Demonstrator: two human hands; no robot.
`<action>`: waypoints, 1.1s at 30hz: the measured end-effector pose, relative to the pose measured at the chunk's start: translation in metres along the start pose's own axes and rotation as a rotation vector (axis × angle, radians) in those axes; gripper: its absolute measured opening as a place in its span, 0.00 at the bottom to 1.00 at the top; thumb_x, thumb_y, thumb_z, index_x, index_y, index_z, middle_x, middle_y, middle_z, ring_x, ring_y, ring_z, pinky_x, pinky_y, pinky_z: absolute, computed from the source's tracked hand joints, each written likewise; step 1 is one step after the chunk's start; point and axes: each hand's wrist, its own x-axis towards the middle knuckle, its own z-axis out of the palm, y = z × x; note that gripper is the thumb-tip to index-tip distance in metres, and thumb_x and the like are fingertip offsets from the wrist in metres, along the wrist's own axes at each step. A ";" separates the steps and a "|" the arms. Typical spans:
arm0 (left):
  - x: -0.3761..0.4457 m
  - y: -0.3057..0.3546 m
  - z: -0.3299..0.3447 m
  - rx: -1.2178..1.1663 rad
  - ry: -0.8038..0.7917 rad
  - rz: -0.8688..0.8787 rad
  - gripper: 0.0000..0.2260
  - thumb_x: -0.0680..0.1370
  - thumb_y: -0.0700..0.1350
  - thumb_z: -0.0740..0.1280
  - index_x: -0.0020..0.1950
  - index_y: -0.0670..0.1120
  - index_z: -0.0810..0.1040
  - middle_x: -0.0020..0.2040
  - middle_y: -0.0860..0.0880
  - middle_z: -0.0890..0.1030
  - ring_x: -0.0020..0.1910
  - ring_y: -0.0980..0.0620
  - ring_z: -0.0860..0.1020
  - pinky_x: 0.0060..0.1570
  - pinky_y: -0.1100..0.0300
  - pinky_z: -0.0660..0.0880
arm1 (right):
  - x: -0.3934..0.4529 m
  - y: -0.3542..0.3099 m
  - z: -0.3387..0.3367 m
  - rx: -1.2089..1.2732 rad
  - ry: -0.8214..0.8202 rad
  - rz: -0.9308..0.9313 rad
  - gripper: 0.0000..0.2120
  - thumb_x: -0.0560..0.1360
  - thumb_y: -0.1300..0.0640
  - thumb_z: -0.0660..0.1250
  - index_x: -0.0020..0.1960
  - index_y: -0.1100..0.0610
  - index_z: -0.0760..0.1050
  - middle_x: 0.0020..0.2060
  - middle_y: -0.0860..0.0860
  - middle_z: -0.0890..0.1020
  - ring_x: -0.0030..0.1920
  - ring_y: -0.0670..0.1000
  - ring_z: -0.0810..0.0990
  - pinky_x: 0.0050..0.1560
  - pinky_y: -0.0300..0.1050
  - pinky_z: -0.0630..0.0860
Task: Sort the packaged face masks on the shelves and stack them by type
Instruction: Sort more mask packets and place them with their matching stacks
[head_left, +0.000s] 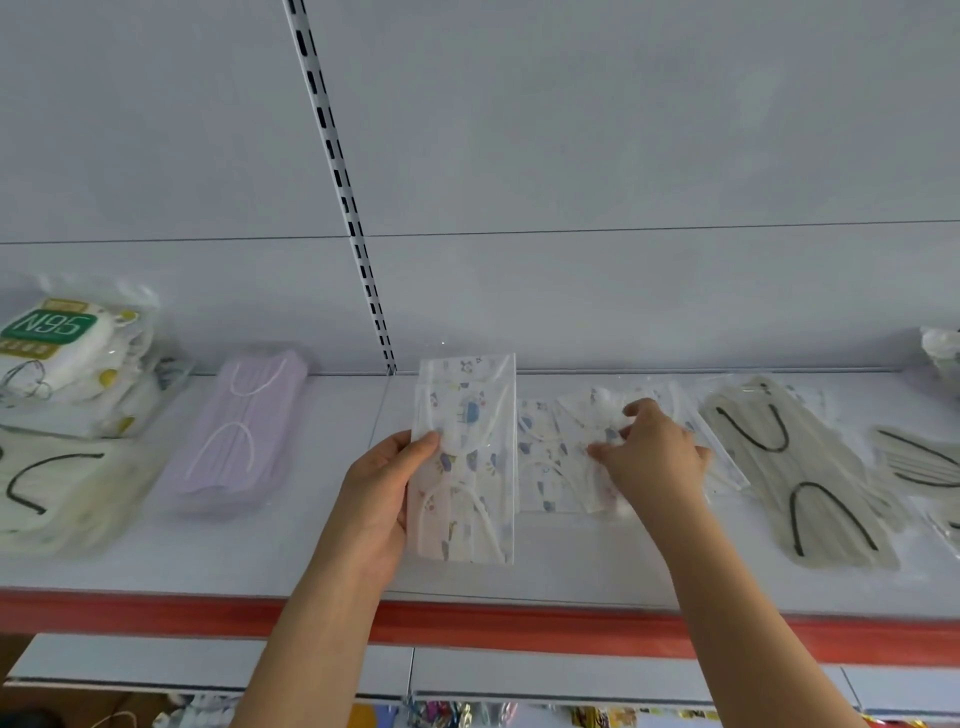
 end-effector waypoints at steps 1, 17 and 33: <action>-0.001 0.002 0.001 -0.012 -0.022 0.001 0.05 0.79 0.42 0.69 0.51 0.42 0.82 0.48 0.43 0.87 0.44 0.48 0.86 0.43 0.53 0.82 | 0.000 0.001 -0.002 0.099 0.042 -0.020 0.17 0.74 0.52 0.71 0.60 0.56 0.73 0.45 0.47 0.79 0.52 0.55 0.77 0.54 0.48 0.68; 0.005 0.004 -0.014 -0.061 0.007 0.075 0.22 0.71 0.45 0.74 0.63 0.42 0.79 0.55 0.41 0.86 0.51 0.45 0.85 0.45 0.53 0.84 | 0.006 -0.016 0.015 -0.060 -0.082 -0.294 0.26 0.78 0.39 0.65 0.67 0.56 0.74 0.67 0.54 0.76 0.69 0.56 0.71 0.69 0.52 0.67; 0.009 0.009 -0.024 -0.070 -0.095 0.021 0.17 0.81 0.45 0.65 0.68 0.41 0.79 0.62 0.42 0.83 0.62 0.44 0.82 0.63 0.45 0.76 | 0.012 -0.022 0.027 -0.250 0.006 -0.429 0.18 0.79 0.50 0.66 0.66 0.54 0.71 0.58 0.51 0.79 0.64 0.55 0.73 0.69 0.45 0.60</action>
